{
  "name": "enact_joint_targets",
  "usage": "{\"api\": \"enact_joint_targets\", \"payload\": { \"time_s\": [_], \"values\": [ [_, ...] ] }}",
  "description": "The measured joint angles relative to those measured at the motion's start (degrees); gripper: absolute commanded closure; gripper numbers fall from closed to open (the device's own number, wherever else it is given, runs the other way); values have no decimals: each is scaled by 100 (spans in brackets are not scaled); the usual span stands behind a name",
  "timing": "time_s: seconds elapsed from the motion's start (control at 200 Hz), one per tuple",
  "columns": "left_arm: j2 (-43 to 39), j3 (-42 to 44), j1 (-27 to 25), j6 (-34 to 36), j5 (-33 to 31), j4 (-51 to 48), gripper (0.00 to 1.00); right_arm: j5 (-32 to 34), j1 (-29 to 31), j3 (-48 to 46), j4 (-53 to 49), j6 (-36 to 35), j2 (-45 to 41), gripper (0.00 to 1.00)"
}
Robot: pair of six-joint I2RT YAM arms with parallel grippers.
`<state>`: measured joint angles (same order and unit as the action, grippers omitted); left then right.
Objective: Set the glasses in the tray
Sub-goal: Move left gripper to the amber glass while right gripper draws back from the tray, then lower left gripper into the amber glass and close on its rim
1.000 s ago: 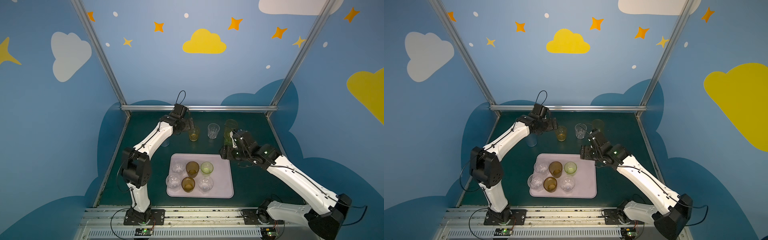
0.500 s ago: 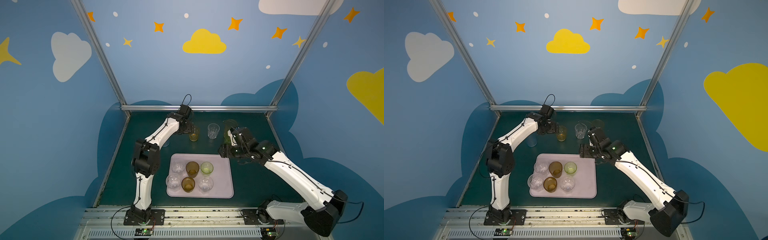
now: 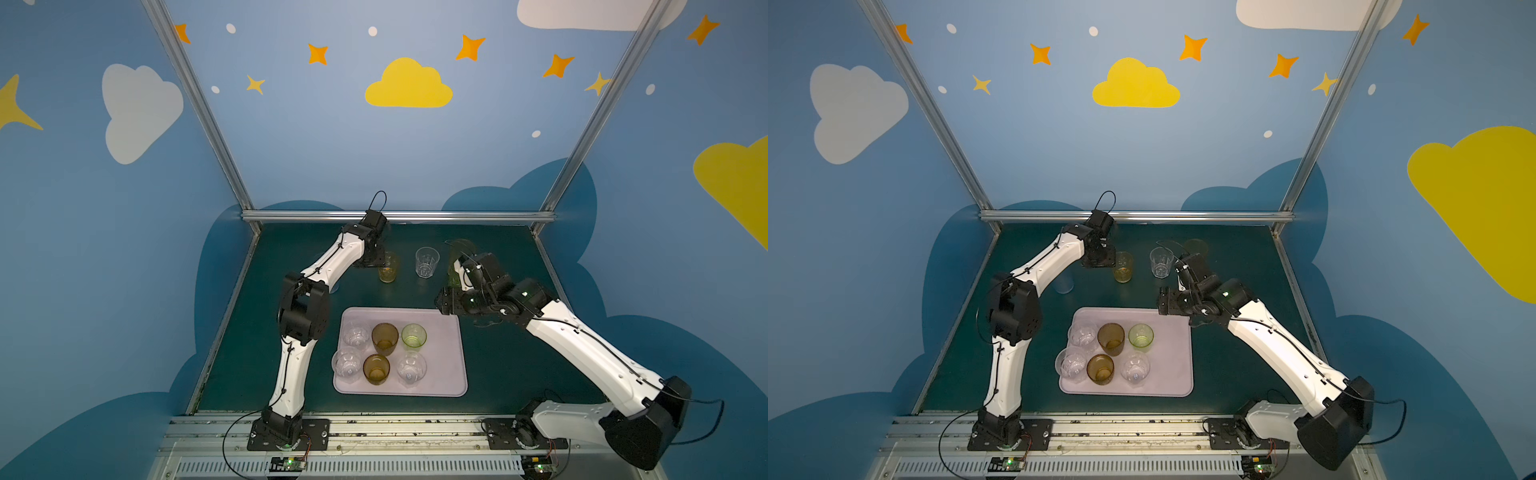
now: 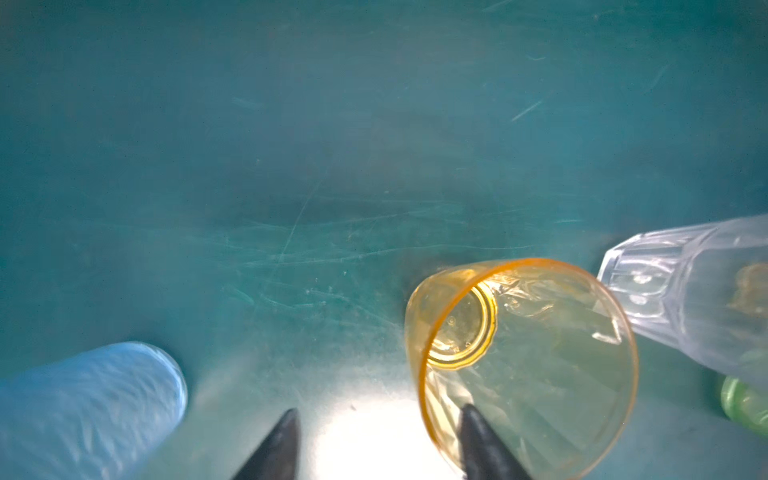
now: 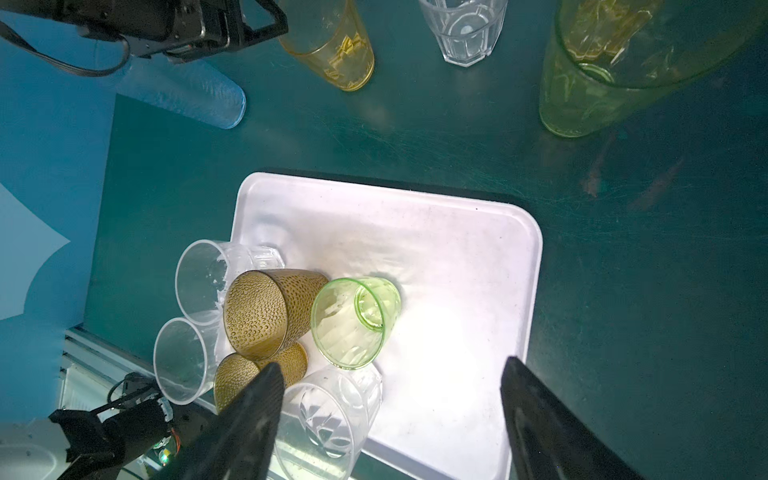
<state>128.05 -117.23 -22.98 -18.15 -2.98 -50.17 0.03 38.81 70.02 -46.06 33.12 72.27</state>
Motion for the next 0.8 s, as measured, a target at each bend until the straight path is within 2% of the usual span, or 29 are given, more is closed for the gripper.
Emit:
{"api": "enact_joint_targets", "payload": {
  "time_s": [0.14, 0.305, 0.526, 0.646, 0.731, 0.801],
  "values": [
    [142, -245, 0, 4, -13, -70, 45, -15, -17, -90, 13, 83, -2, 19],
    [262, -472, 0, 37, -61, -162, 57, -9, -76, -205, 20, 149, -72, 19],
    [487, -693, 0, 39, -59, -208, 62, 44, -155, -251, 26, 201, -278, 19],
    [734, -1027, 0, 33, -33, -328, 81, 83, -195, -337, 22, 267, -393, 19],
    [881, -1220, 0, 55, -26, -369, 83, 98, -219, -391, 15, 289, -455, 19],
    [911, -1233, 0, 61, -15, -402, 88, 105, -240, -402, 13, 302, -479, 19]
  ]
}}
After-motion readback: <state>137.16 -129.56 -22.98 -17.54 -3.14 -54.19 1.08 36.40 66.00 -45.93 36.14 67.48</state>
